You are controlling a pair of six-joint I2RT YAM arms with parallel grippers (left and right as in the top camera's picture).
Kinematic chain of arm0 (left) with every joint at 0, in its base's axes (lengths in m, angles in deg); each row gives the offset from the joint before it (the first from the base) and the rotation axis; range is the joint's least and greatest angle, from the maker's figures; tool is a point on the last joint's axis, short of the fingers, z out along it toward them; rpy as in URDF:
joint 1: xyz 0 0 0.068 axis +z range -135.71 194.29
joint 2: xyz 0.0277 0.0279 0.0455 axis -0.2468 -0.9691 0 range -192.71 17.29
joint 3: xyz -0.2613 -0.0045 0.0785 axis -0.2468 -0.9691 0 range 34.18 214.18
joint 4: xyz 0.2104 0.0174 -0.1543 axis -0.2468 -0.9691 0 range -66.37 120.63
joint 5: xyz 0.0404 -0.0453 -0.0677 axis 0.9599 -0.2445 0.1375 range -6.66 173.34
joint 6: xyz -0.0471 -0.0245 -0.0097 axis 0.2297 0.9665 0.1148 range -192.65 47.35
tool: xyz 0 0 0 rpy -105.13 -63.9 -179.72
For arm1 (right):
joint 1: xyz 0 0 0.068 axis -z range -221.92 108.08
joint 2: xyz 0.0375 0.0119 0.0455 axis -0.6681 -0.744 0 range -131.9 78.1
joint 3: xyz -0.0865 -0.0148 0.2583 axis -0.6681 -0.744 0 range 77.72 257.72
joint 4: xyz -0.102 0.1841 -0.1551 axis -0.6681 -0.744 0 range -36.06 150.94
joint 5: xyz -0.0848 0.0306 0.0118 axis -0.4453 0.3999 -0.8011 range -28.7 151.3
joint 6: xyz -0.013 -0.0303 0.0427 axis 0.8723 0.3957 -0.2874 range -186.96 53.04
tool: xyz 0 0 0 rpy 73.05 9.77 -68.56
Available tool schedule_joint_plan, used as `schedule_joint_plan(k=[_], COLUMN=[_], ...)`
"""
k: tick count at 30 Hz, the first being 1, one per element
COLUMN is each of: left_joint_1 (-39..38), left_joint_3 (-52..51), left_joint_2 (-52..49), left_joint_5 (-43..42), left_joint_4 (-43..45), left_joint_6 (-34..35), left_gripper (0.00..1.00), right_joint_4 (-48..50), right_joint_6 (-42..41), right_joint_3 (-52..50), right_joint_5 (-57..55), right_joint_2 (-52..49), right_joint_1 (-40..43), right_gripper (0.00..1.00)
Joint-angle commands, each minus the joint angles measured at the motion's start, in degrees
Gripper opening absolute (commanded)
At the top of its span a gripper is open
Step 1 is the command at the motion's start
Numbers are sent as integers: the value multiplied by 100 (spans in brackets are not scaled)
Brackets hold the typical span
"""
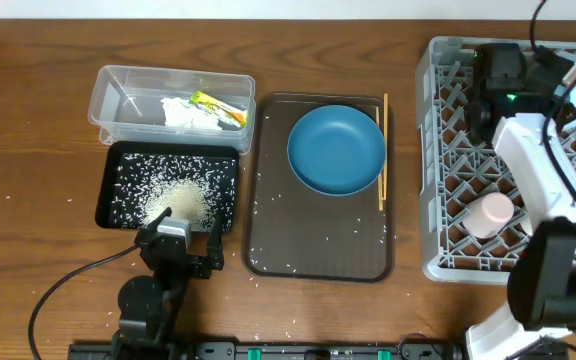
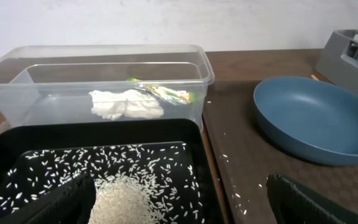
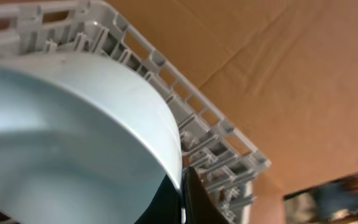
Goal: Sort waste into correct bins and load items into the dishwasher rack
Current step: 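Lift the white bowl with the right gripper and set it in the rack, then move the right gripper to the blue plate and grasp its edge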
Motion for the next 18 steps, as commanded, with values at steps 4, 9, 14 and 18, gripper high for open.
schedule_joint_plan(k=[4, 9, 14, 18], left_joint_1=[13, 13, 13, 13], left_joint_3=[-144, -144, -144, -144], left_joint_2=[39, 39, 39, 39], left_joint_5=[68, 70, 70, 68], left_joint_4=[-37, -35, -35, -35], left_joint_6=[-17, -17, -17, -17], left_gripper=[90, 91, 90, 91], right_joint_4=[520, 85, -396, -839], right_joint_6=[1510, 1508, 1506, 1019], right_joint_3=[24, 22, 26, 136], right_joint_5=[-876, -205, 1827, 3283], right_joint_2=[-544, -769, -673, -271], right_joint_1=[20, -85, -262, -341], right_gripper=[1, 3, 51, 62])
